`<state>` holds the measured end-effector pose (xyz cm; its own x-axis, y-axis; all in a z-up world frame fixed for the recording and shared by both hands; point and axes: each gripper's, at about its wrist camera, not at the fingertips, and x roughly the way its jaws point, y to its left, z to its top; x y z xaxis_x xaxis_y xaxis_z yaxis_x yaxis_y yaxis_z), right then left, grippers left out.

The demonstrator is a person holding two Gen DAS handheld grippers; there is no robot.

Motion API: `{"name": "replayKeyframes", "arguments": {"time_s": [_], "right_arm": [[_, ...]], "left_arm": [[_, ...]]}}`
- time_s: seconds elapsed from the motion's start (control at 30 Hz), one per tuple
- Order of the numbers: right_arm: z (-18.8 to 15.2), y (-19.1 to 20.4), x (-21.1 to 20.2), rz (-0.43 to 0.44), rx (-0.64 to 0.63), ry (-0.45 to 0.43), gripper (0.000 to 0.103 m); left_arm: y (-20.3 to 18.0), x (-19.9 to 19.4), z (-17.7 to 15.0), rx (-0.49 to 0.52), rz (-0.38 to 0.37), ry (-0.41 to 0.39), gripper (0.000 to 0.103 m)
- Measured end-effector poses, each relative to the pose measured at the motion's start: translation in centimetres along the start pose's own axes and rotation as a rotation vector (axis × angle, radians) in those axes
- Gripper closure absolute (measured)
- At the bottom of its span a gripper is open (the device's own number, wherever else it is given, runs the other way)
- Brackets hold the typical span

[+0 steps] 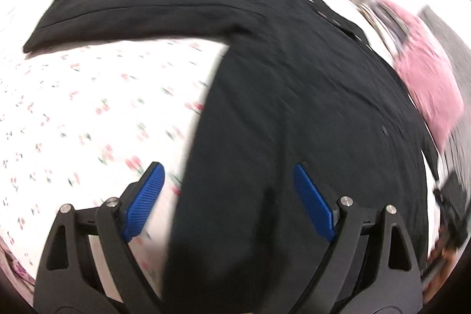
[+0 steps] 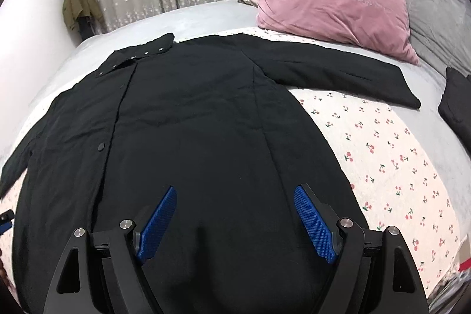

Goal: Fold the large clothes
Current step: 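Grasp the coat sleeve with the left tool and lift it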

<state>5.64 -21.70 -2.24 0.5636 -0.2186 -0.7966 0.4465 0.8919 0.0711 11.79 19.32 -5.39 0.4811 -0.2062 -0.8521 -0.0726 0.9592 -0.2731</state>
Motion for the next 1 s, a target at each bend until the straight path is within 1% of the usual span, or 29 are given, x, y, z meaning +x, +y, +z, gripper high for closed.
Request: {"name": "replayKeyframes", "arguments": {"time_s": [0.07, 0.2, 0.37, 0.43, 0.5, 0.57, 0.7, 0.77, 0.87, 0.93, 1.0], "right_arm": [[0.4, -0.1, 0.4, 0.039, 0.042, 0.012, 0.02], [1.2, -0.2, 1.0, 0.11, 0.11, 0.04, 0.02], [1.7, 0.5, 1.5, 0.106, 0.115, 0.037, 0.019], [2.0, 0.9, 1.9, 0.12, 0.125, 0.051, 0.019], [2.3, 1.6, 2.0, 0.141, 0.113, 0.054, 0.019], [2.5, 2.5, 2.2, 0.143, 0.085, 0.048, 0.02], [2.7, 4.0, 3.0, 0.129, 0.032, 0.055, 0.019], [2.7, 4.6, 3.4, 0.125, 0.015, 0.061, 0.02], [2.7, 5.1, 3.9, 0.11, -0.009, 0.067, 0.02], [2.7, 5.5, 4.2, 0.097, -0.028, 0.069, 0.019], [2.6, 5.6, 4.6, 0.084, -0.043, 0.072, 0.019]], "left_arm": [[0.8, 0.5, 0.8, -0.036, 0.017, -0.019, 0.014], [1.7, 1.1, 2.2, -0.074, -0.006, -0.057, 0.014], [3.6, 1.5, 3.8, -0.106, -0.046, -0.09, 0.014], [4.8, 1.6, 4.6, -0.142, -0.06, -0.111, 0.014], [6.3, 1.2, 5.3, -0.195, -0.052, -0.158, 0.014], [7.8, 1.2, 5.8, -0.244, -0.047, -0.2, 0.014], [11.3, 2.6, 7.5, -0.374, -0.047, -0.219, 0.014], [12.8, 3.4, 7.9, -0.446, -0.06, -0.228, 0.014], [15.0, 3.6, 8.7, -0.556, -0.108, -0.295, 0.014], [15.6, 4.1, 9.6, -0.594, -0.102, -0.315, 0.014], [16.1, 4.3, 10.6, -0.612, -0.071, -0.335, 0.016]]}}
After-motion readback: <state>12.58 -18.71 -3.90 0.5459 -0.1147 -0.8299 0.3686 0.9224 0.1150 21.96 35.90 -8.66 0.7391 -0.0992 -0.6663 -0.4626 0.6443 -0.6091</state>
